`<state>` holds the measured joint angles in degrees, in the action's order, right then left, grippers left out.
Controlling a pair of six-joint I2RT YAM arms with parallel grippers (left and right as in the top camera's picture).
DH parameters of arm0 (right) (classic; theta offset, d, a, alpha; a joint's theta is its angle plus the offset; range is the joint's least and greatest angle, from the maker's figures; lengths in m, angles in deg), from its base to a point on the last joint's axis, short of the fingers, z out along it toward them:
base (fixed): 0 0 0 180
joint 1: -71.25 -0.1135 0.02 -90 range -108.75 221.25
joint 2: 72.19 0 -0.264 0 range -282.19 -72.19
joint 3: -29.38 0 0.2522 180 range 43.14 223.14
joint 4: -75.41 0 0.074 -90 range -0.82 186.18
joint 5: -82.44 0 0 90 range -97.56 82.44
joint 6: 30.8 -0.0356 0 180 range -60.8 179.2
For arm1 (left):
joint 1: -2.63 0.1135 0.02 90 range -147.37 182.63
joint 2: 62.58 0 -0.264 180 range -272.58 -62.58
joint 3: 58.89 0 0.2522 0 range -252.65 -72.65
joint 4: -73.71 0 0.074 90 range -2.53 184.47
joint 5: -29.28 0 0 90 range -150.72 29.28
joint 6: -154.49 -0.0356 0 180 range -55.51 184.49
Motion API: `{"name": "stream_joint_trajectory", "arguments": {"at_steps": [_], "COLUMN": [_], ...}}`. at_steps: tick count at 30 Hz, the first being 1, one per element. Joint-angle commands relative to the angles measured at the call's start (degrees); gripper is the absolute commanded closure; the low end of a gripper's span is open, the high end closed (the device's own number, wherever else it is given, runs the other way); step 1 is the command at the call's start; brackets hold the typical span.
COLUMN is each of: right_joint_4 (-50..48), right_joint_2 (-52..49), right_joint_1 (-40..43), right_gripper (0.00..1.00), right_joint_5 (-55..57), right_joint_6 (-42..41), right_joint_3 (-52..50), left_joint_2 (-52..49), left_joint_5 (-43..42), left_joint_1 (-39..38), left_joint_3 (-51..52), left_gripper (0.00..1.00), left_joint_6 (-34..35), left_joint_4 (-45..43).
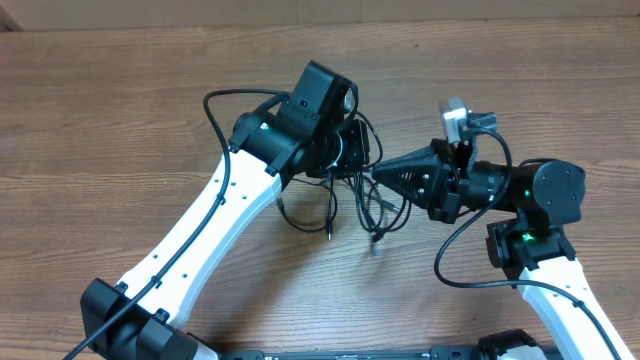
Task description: Untangle cables
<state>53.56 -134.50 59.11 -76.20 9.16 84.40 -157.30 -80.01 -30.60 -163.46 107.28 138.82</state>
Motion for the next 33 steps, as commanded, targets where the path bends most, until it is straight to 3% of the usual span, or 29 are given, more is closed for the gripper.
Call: {"name": "stream_joint_trajectory", "arguments": {"at_steps": [1,5,8,9,13,17,24,27,33], "right_joint_4": [4.11,12.35,20.52,23.34,33.55,38.34,33.88,32.72,36.98], "right_joint_2": [0.57,0.55,0.57,0.55,0.55,0.55,0.55,0.55,0.55], "right_joint_1": [-0.13,-0.13,-0.17,-0.17,-0.17,-0.15,-0.11,-0.13,-0.13], "right_gripper": [0.96,0.96,0.92,0.89,0.57,0.45,0.4,0.4,0.49], "right_joint_5": [-4.26,-6.99,-7.76,-7.76,-6.99,-1.84,7.21,8.37,10.25], "right_joint_6": [-0.96,0.2,5.6,7.58,15.5,18.91,19.21,23.56,31.01], "right_joint_3": [1.2,1.2,1.2,1.2,1.2,1.2,1.2,1.2,1.2], "left_joint_2": [1.03,1.03,1.03,1.03,1.07,1.07,1.07,1.07,1.07], "left_joint_5": [0.24,-0.17,-4.5,-6.54,-15.74,-22.64,-25.46,-25.79,-25.99], "left_joint_1": [1.22,2.78,4.5,5.09,7.98,10.36,10.38,9.51,8.17], "left_joint_3": [-0.52,-0.52,-0.55,-0.55,-0.55,-0.55,-0.55,-0.55,-0.55], "left_gripper": [0.96,0.96,0.96,0.96,0.96,0.96,0.96,0.96,0.96], "left_joint_6": [-1.11,1.88,2.62,2.6,2.14,-1.66,-5.57,-5.49,-4.81], "left_joint_4": [-1.81,-4.24,-7.61,-8.87,-13.75,-14.97,-11.45,-11.32,-11.61]}}
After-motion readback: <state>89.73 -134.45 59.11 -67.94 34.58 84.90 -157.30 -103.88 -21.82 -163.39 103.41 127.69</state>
